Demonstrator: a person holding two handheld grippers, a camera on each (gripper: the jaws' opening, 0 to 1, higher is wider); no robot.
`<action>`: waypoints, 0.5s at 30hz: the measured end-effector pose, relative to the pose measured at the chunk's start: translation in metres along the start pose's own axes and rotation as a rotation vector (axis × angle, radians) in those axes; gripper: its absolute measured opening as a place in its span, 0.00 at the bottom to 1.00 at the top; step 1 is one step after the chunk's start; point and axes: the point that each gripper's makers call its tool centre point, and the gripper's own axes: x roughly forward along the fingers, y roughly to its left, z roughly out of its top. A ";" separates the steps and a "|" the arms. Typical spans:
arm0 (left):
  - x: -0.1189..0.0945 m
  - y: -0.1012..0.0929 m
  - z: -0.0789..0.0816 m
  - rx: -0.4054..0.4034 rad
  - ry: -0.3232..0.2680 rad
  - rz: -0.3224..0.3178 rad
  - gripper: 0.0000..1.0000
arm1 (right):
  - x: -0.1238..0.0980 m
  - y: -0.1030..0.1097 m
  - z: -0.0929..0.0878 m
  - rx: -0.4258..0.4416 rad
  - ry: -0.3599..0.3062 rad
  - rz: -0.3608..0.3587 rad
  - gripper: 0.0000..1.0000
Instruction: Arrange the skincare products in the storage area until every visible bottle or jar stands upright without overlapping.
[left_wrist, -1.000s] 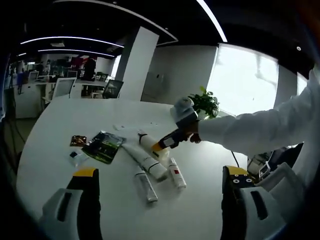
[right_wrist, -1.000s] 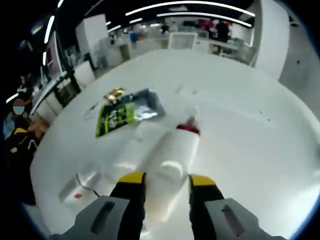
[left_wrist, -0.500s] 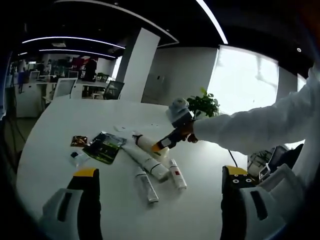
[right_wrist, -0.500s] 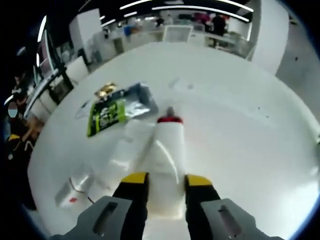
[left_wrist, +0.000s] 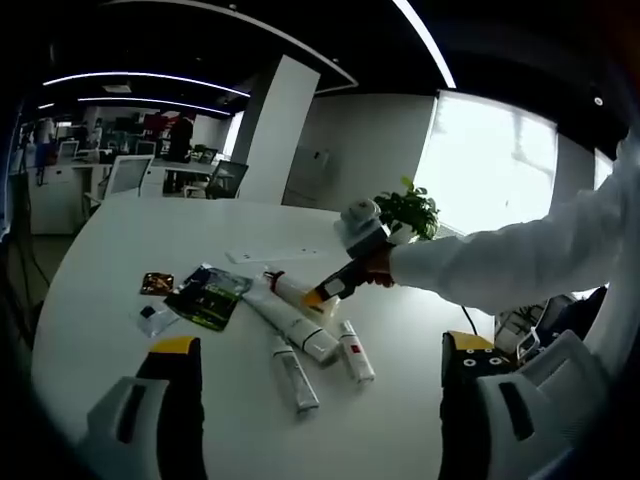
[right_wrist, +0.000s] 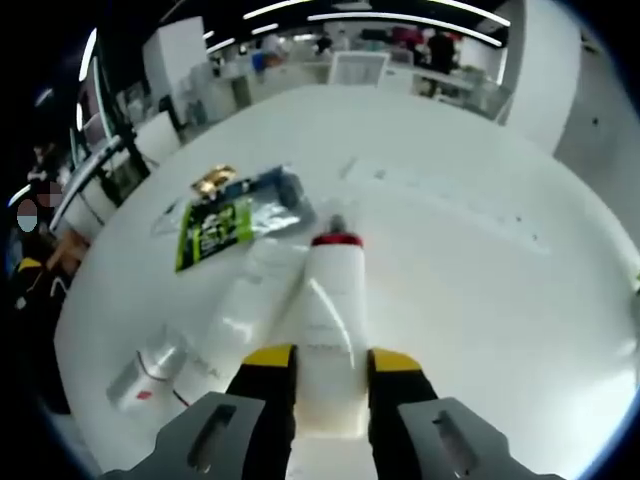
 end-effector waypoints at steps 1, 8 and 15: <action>0.003 0.002 0.001 -0.004 0.000 0.000 0.93 | 0.000 0.000 0.001 -0.021 -0.016 -0.004 0.19; 0.014 -0.009 0.006 -0.040 -0.006 -0.008 0.88 | -0.002 -0.003 0.001 -0.015 -0.112 -0.002 0.19; 0.033 -0.003 0.013 -0.138 -0.028 -0.023 0.79 | -0.005 -0.004 0.001 -0.051 -0.168 -0.004 0.18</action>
